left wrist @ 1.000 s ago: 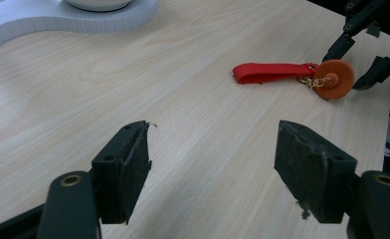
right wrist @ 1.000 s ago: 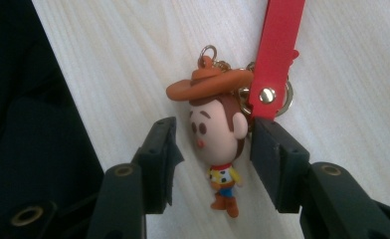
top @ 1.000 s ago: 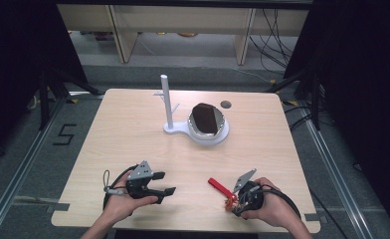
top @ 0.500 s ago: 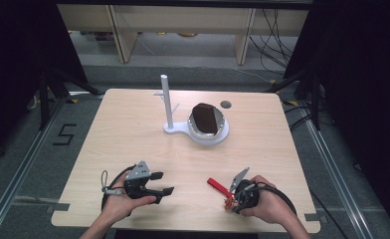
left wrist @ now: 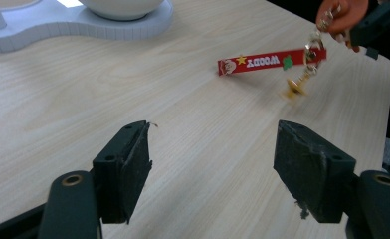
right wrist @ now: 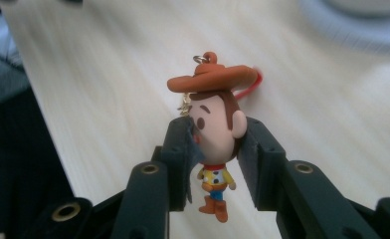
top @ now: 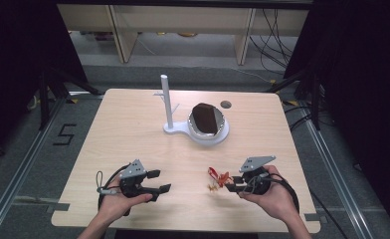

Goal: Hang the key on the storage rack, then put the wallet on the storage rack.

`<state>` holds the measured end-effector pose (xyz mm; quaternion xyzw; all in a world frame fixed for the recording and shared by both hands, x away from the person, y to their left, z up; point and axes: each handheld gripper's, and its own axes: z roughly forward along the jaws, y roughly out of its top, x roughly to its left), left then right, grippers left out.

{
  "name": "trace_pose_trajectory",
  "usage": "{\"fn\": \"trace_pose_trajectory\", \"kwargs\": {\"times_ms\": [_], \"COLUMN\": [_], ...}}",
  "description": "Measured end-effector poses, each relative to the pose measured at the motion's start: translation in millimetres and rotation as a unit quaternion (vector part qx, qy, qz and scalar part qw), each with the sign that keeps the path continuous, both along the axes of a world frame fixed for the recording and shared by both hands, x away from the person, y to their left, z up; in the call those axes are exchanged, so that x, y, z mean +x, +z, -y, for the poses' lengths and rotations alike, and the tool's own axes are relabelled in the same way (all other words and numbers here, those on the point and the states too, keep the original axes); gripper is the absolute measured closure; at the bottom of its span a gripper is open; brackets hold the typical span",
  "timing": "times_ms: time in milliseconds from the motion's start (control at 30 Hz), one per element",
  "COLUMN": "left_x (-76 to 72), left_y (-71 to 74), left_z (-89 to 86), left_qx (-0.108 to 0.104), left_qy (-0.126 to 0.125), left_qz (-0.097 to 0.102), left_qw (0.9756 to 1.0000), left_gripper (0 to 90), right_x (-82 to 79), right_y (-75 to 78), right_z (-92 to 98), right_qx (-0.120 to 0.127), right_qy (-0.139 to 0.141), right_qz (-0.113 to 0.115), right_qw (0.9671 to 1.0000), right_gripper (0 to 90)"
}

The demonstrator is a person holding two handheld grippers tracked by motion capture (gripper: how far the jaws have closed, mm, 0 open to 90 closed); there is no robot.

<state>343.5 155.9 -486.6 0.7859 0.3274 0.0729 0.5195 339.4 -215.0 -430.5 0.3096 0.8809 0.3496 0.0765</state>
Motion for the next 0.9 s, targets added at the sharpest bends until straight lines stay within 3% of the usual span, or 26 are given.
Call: {"fn": "trace_pose_trajectory", "kwargs": {"times_ms": [133,200,267,467,567,600,633,900], "left_x": [-0.7,-1.8,-2.1,-3.6,-1.1,0.0,1.0,15.1], "left_y": [5.8,11.5,13.5,22.7,29.4,32.3,34.5,48.1], "left_z": [2.4,4.7,5.1,10.3,15.9,17.9,19.6,35.0], "left_qx": [-0.008,-0.016,-0.016,-0.020,-0.022,-0.024,-0.029,-0.065], "left_qy": [-0.002,-0.005,-0.005,-0.006,-0.013,-0.015,-0.017,-0.016], "left_qz": [0.011,0.022,0.027,0.045,0.058,0.063,0.068,0.080], "left_qw": [0.9999,0.9996,0.9995,0.9988,0.9980,0.9976,0.9971,0.9946], "left_gripper": [30.6,30.7,31.0,31.8,32.5,32.8,33.4,45.0], "right_x": [4.0,10.7,11.8,20.4,25.2,25.4,27.5,33.3], "right_y": [6.8,9.9,11.6,21.7,27.4,29.0,31.1,39.0], "right_z": [-6.1,-11.8,-14.9,-29.2,-35.0,-36.7,-39.2,-53.6], "right_qx": [0.029,0.044,0.052,0.082,0.085,0.089,0.090,0.100], "right_qy": [-0.011,-0.012,-0.017,-0.011,-0.004,-0.006,-0.003,0.009], "right_qz": [0.012,0.036,0.031,0.047,0.064,0.058,0.071,0.071], "right_qw": [0.9994,0.9983,0.9980,0.9955,0.9943,0.9943,0.9934,0.9925], "right_gripper": [67.7,67.7,67.7,67.7,67.7,67.7,67.7,67.7]}}
